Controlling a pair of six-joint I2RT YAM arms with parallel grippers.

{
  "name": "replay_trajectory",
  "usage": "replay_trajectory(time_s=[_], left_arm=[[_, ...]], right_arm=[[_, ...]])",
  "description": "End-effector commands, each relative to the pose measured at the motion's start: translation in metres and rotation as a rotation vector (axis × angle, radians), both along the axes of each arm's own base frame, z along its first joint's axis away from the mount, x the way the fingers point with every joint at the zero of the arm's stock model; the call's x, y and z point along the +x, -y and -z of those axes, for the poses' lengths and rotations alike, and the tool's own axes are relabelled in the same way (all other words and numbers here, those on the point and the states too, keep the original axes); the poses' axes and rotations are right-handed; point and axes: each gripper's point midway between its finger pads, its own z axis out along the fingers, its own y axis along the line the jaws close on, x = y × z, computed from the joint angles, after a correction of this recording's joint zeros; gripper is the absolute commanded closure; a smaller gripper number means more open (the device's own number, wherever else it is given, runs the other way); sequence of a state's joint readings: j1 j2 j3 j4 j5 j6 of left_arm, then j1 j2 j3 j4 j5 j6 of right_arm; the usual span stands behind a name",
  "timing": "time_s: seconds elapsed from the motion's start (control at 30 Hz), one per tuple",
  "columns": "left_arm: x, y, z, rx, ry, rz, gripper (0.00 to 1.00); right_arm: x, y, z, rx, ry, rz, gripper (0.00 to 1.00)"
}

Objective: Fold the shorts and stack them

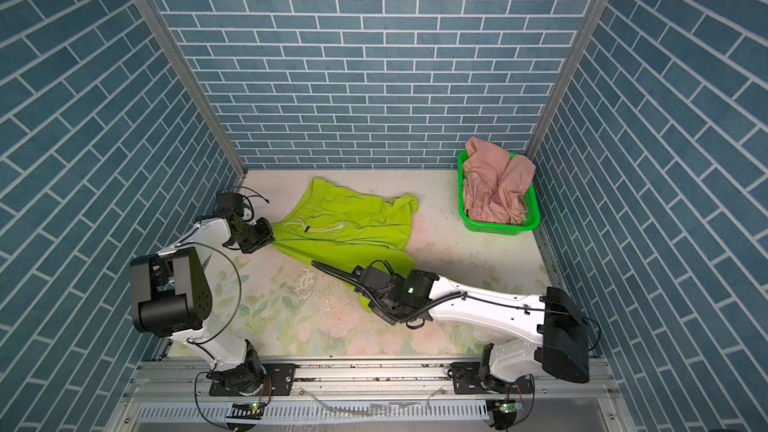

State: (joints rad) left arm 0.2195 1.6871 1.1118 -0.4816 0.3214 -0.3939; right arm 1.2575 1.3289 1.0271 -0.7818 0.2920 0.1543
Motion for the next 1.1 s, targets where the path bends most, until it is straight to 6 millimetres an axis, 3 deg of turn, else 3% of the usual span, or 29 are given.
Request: replay_trajectory(time_s=[0.0, 0.1, 0.23, 0.33, 0.43, 0.5, 0.6, 0.63, 0.7, 0.73, 0.83, 0.93, 1.07], left_arm=[[0.005, -0.018, -0.005, 0.061, 0.038, -0.042, 0.94], [0.002, -0.019, -0.004, 0.066, 0.036, -0.045, 0.93], [0.001, -0.020, -0.003, 0.073, 0.031, -0.049, 0.92], [0.003, -0.019, -0.001, 0.068, 0.031, -0.051, 0.92], [0.004, -0.020, 0.001, 0.065, 0.025, -0.049, 0.92], [0.003, -0.020, 0.002, 0.071, 0.019, -0.047, 0.89], [-0.006, -0.028, 0.001, 0.120, 0.006, -0.073, 0.81], [-0.010, -0.031, 0.000, 0.139, 0.005, -0.085, 0.68], [-0.019, -0.040, -0.006, 0.185, -0.002, -0.117, 0.19], [-0.022, -0.043, -0.008, 0.202, -0.006, -0.128, 0.02], [-0.023, -0.046, -0.023, 0.225, 0.012, -0.132, 0.00], [-0.011, -0.030, -0.048, 0.212, 0.064, -0.054, 0.00], [0.022, 0.024, -0.083, 0.247, 0.153, 0.188, 0.00]], right_arm=[[-0.011, 0.024, -0.002, 0.050, -0.087, 0.103, 0.61], [-0.022, 0.013, -0.011, 0.224, -0.201, 0.198, 0.52], [-0.045, -0.013, -0.006, 0.476, -0.399, 0.268, 0.42], [-0.056, -0.025, 0.022, 0.515, -0.515, 0.318, 0.35], [-0.060, -0.028, 0.053, 0.395, -0.502, 0.320, 0.34], [-0.041, -0.012, 0.062, 0.321, -0.404, 0.382, 0.34], [-0.007, 0.005, 0.053, 0.360, -0.355, 0.473, 0.34], [0.006, 0.013, 0.048, 0.381, -0.328, 0.513, 0.34], [0.030, 0.033, 0.040, 0.410, -0.279, 0.584, 0.33], [0.039, 0.040, 0.036, 0.422, -0.263, 0.610, 0.32], [0.068, 0.062, 0.027, 0.452, -0.217, 0.662, 0.31], [0.105, 0.074, 0.013, 0.533, -0.200, 0.691, 0.30], [0.154, 0.081, 0.006, 0.618, -0.239, 0.706, 0.30]])
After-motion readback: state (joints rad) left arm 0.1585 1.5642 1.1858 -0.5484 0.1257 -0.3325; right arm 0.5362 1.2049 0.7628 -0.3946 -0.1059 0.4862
